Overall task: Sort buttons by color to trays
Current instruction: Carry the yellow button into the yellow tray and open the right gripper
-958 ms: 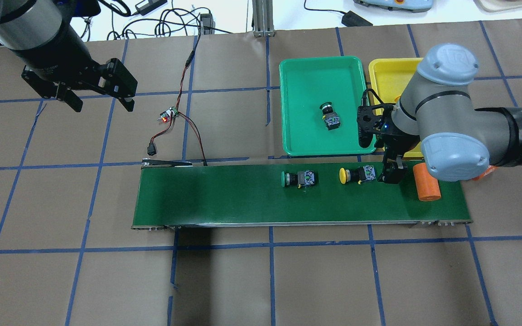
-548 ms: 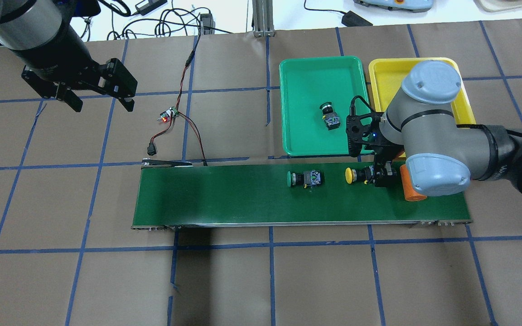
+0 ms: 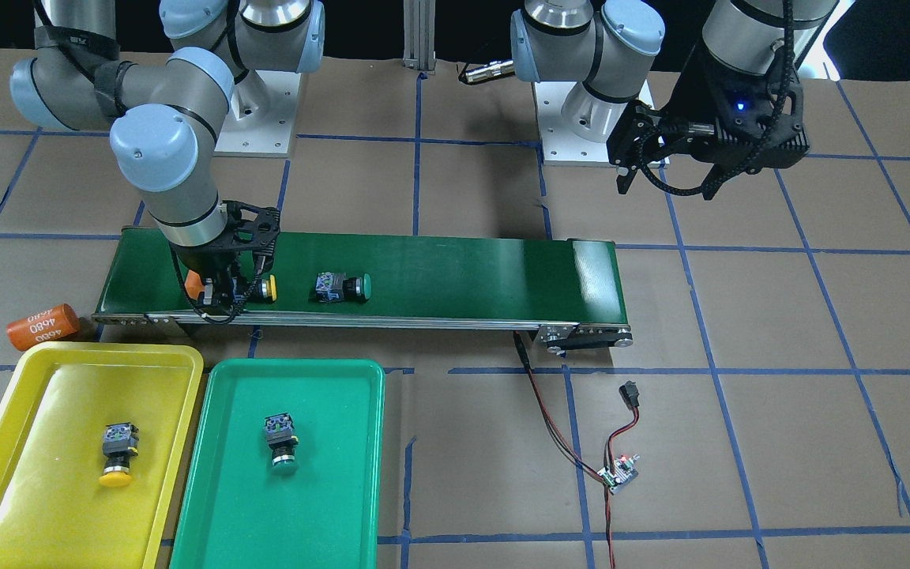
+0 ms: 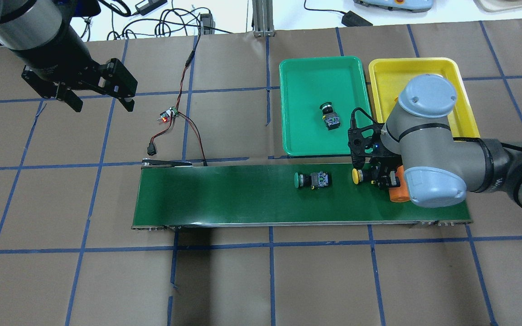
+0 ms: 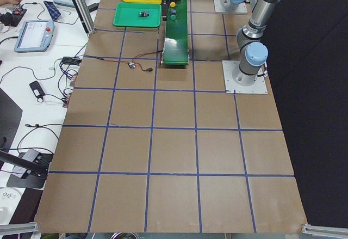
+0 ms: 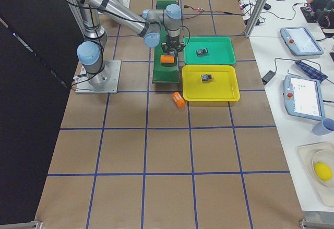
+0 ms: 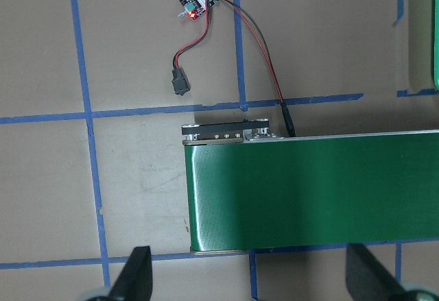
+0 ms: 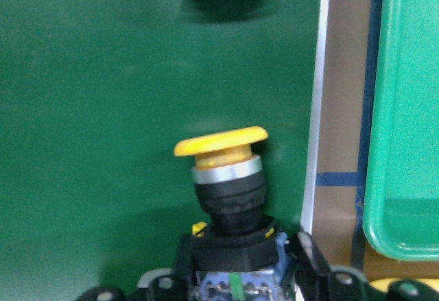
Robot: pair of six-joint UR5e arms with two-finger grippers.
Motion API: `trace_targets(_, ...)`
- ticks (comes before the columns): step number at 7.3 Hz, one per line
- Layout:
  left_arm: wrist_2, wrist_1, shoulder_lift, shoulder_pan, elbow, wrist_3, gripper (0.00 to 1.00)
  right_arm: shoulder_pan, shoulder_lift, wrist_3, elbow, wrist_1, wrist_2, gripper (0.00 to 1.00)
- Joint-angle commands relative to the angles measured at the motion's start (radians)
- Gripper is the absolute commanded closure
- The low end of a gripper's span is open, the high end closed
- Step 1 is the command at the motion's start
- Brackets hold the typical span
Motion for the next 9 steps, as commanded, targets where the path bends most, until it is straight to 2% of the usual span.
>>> trace_targets(1,0.001,0.000,0.000,0.000,0.000,0.000,0.00,0.000,-0.002,-0.002,-0.006,-0.002,-0.026,0.97)
trace_targets(2,0.001,0.000,0.000,0.000,-0.002,0.000,0.00,0.000,-0.003,-0.003,-0.024,-0.002,-0.037,0.97)
trace_targets(4,0.001,0.000,0.000,0.000,-0.002,0.000,0.00,0.002,0.038,-0.003,-0.133,0.011,-0.042,0.97)
trace_targets(7,-0.001,0.000,0.000,0.000,0.000,0.000,0.00,-0.021,0.203,-0.070,-0.364,0.008,-0.045,0.97)
trace_targets(9,-0.001,0.000,0.000,0.000,-0.002,-0.001,0.00,-0.148,0.288,-0.176,-0.437,0.011,-0.023,0.96)
